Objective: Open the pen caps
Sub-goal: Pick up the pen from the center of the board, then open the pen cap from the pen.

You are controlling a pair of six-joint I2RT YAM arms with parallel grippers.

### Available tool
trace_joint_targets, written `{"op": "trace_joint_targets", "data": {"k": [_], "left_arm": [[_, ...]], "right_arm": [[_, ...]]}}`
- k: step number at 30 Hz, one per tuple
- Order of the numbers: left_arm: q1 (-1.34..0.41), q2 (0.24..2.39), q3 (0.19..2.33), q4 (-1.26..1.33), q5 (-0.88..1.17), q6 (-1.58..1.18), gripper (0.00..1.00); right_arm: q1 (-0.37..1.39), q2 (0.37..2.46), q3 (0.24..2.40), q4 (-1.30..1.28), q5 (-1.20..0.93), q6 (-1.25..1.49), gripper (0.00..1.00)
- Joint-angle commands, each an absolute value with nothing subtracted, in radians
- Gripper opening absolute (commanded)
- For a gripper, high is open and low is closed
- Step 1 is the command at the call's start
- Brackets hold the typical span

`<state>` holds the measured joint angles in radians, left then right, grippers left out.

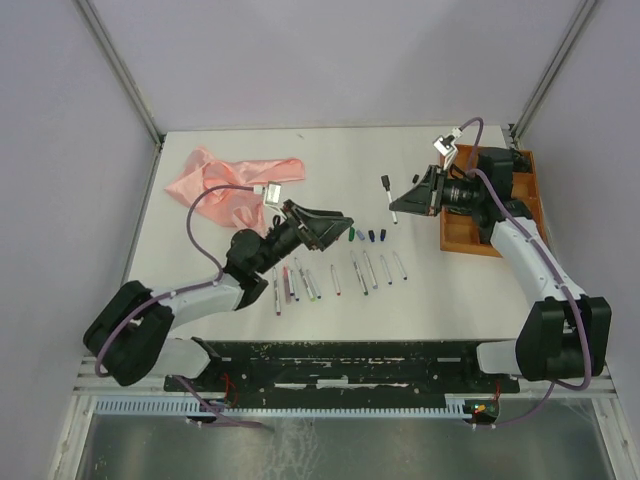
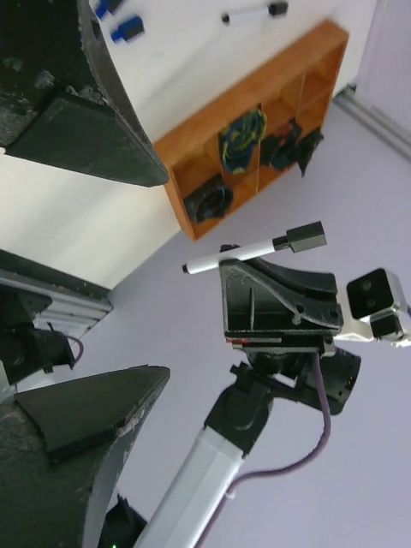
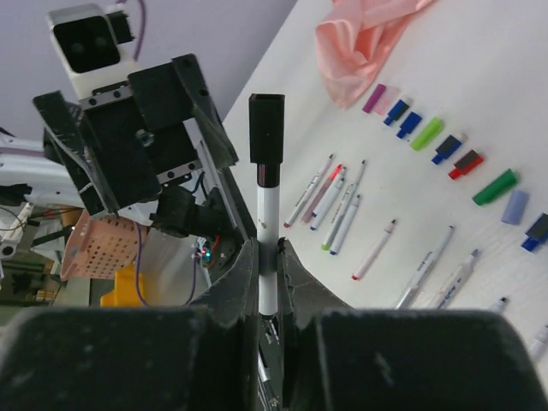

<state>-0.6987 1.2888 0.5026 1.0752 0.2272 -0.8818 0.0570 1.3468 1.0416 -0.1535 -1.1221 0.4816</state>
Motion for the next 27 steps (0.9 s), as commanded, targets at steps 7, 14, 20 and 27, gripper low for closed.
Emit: {"op": "trace_joint_targets", "data": {"k": [7,14,20,27], "left_arm": [[-0.68,1.513,0.749,1.328,0.377,-1.049,0.9],[-0.68,1.584,0.839,1.349,0.389,-1.091,0.79],[-0.68,1.627,0.868,1.421,0.431,-1.15,0.61],[-0.681,1.66,0.875,1.472,0.459,-1.2,0.44]], "right_arm": [[0.127,1.242,1.038,0.079,-1.269,0.627,0.0],[0.173,1.246,1.039,0.077,-1.279,0.622,0.0],[0.196,1.26,1.053,0.014,-1.279,0.565,0.0],[0.204,1.277,1.064,-0.037,-1.272,0.517,0.0]]}}
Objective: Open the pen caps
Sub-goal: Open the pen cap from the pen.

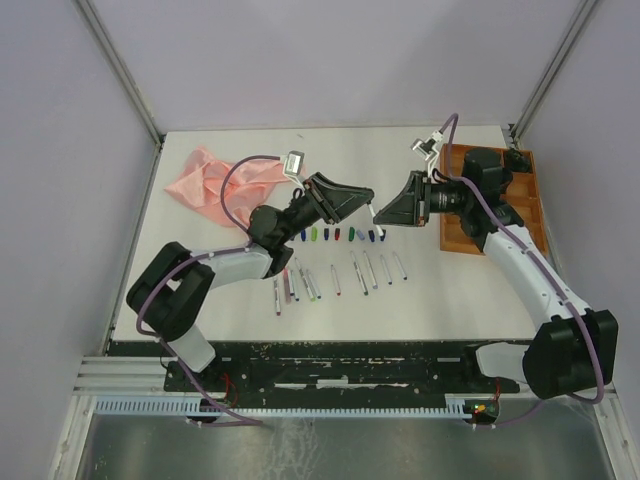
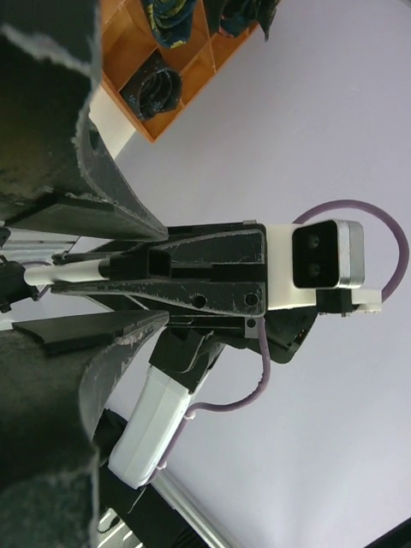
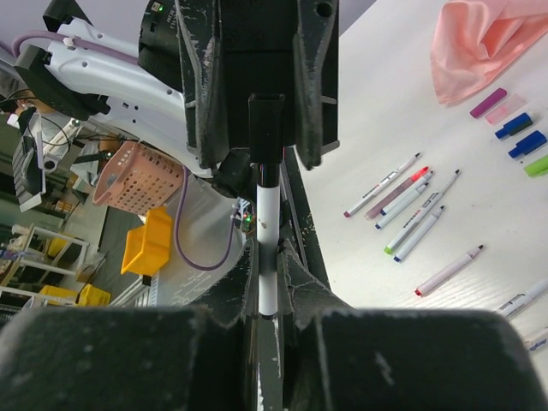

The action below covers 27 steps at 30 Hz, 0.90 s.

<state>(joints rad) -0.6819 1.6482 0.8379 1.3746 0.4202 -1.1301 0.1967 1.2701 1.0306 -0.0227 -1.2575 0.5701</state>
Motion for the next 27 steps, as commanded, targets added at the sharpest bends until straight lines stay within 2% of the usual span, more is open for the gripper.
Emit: {"op": "trace_joint_targets", "data": {"k": [1,6,10,12,16,18,23,27], "left_arm": [[-0.68,1.661,0.876,1.473,0.46,-1.2,0.42],[-0.681,1.66,0.878,1.475,0.477,-1.2,0.27],[-0.681,1.663,0.872,1.475,0.486,-1.194,0.04],[-0.681,1.664,0.866,1.473,0.484,-1.186,0.03],[-0.683,1.657,0.852,1.464,0.471,-1.162,0.03],[-0.691,1.648,0.847,1.443,0.459,-1.136,0.03],[-0.722,1.623,0.845,1.367,0.419,-1.048,0.03],[-0.728,1.597,0.839,1.305,0.367,-0.977,0.03]], "right_arm": [[0.206,1.28,1.068,-0.055,-1.271,0.501,0.0],[0.206,1.284,1.074,-0.08,-1.267,0.48,0.0],[0.206,1.284,1.076,-0.088,-1.264,0.469,0.0],[0.206,1.281,1.078,-0.1,-1.26,0.454,0.03],[0.206,1.265,1.075,-0.125,-1.234,0.42,0.33],[0.206,1.256,1.069,-0.125,-1.222,0.415,0.43],[0.214,1.251,1.066,-0.124,-1.209,0.411,0.45],[0.222,1.243,1.067,-0.137,-1.199,0.397,0.4]]}}
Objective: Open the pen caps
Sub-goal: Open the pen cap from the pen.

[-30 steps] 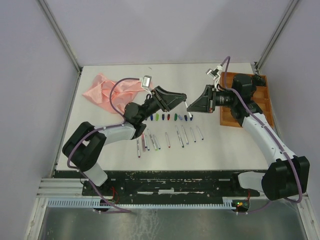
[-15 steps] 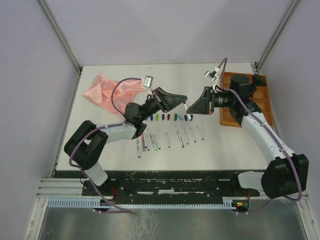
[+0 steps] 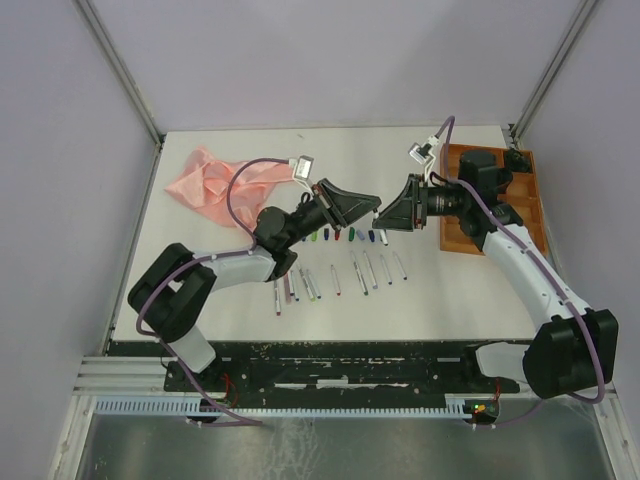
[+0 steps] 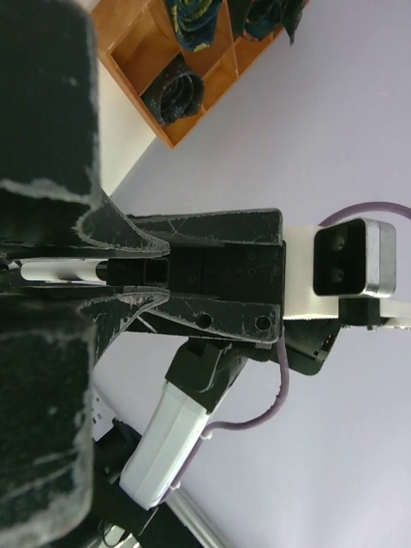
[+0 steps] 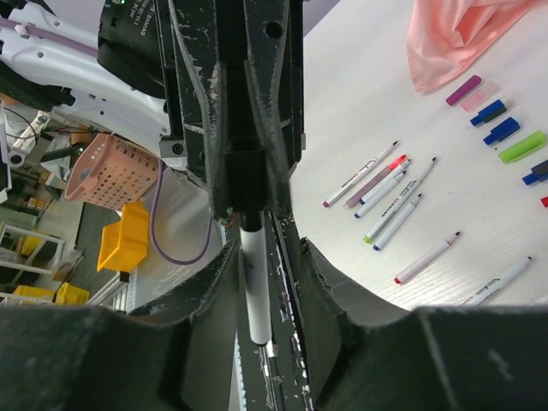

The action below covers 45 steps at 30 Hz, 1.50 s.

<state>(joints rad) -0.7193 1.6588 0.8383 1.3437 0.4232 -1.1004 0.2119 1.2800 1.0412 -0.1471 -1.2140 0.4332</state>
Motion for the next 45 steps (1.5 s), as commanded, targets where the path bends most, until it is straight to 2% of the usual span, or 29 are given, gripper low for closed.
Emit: {"op": "trace_joint_targets", "data": {"k": [1,4,8,13,19,26,34,40,45], "left_arm": [[-0.729,1.588,0.835,1.29,0.352,-0.961,0.03],[-0.728,1.563,0.837,1.253,0.305,-0.916,0.03],[-0.728,1.545,0.852,1.227,0.249,-0.871,0.03],[-0.706,1.53,0.904,1.218,0.174,-0.83,0.03],[-0.588,1.523,1.058,1.165,0.058,-0.831,0.03],[-0.494,1.534,1.195,1.145,0.048,-0.837,0.03],[-0.489,1.402,1.02,0.99,0.083,-0.839,0.03],[-0.501,1.321,0.84,0.929,0.054,-0.882,0.03],[-0.581,1.329,0.789,0.834,-0.004,-0.873,0.03]], "right_arm": [[0.223,1.243,1.071,-0.148,-1.196,0.389,0.36],[0.23,1.248,1.084,-0.185,-1.192,0.36,0.27],[0.239,1.263,1.099,-0.219,-1.187,0.338,0.01],[0.244,1.278,1.109,-0.251,-1.178,0.32,0.0],[0.256,1.327,1.104,-0.252,-1.18,0.318,0.0],[0.259,1.351,1.108,-0.269,-1.176,0.299,0.0],[0.248,1.31,1.195,-0.563,-1.0,-0.036,0.0],[0.226,1.289,1.199,-0.588,-0.929,-0.093,0.0],[0.192,1.287,1.202,-0.596,-0.88,-0.111,0.0]]}}
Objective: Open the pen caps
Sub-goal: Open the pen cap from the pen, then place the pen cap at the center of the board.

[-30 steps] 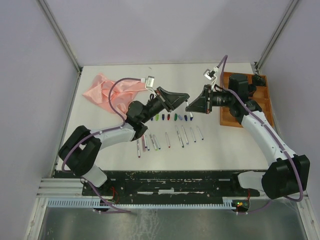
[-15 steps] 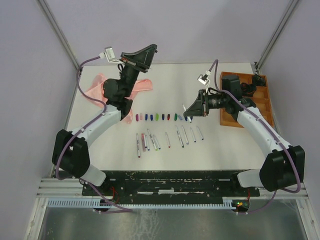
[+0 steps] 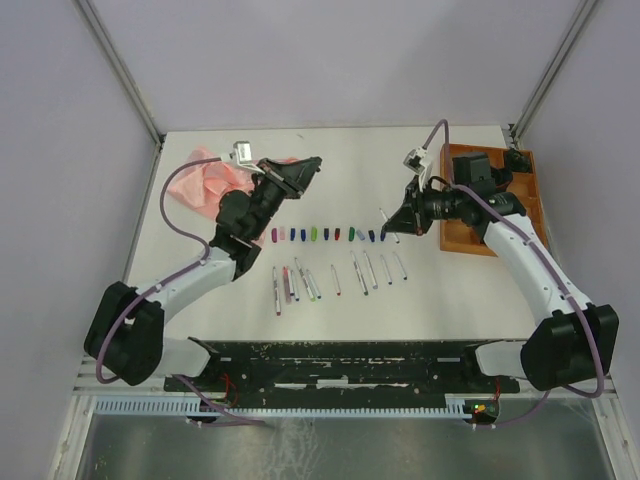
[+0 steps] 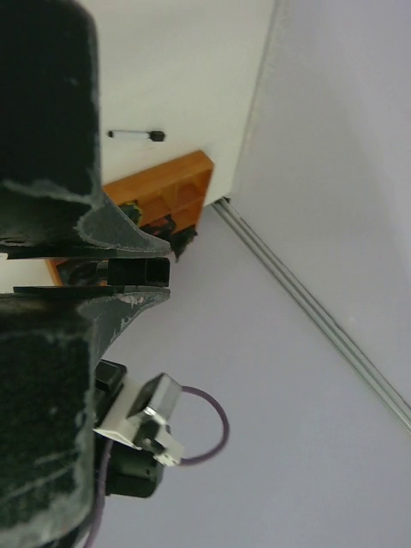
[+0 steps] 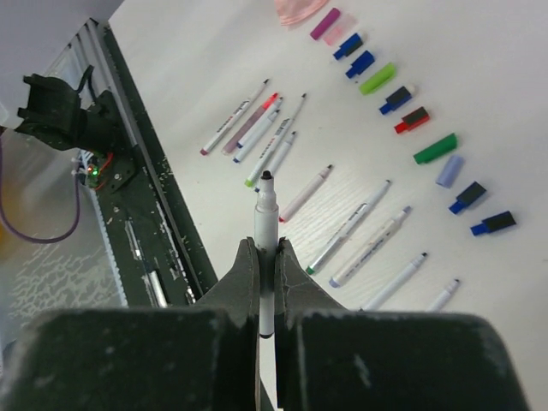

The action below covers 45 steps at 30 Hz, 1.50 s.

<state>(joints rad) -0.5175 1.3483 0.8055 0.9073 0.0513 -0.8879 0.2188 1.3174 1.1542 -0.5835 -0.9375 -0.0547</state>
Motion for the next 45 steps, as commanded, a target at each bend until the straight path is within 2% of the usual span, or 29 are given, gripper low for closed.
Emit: {"op": "trace_joint_targets", "data": {"k": [1,5,9,18,26,37,45], "left_arm": [[-0.603,1.337,0.788,0.804,-0.024,-0.869,0.03],[-0.705,1.385,0.796,0.706,-0.134,-0.848,0.03],[-0.779,1.479,0.891,0.515,-0.22,-0.853,0.03],[-0.902,1.76,1.207,0.138,-0.364,-0.824,0.03],[-0.961,2.04,1.623,-0.257,-0.474,-0.799,0.03],[-0.982,2.228,1.863,-0.371,-0.488,-0.767,0.03],[-0.983,2.307,1.956,-0.401,-0.486,-0.742,0.03]], "right_arm": [[0.183,1.287,1.202,-0.598,-0.874,-0.113,0.0],[0.135,1.287,1.201,-0.596,-0.864,-0.102,0.0],[0.086,1.298,1.204,-0.595,-0.856,-0.084,0.0],[0.002,1.297,1.216,-0.612,-0.826,-0.077,0.0],[-0.052,1.288,1.22,-0.62,-0.826,-0.071,0.0],[-0.097,1.286,1.219,-0.619,-0.85,-0.065,0.0],[-0.112,1.289,1.218,-0.618,-0.863,-0.063,0.0]]}}
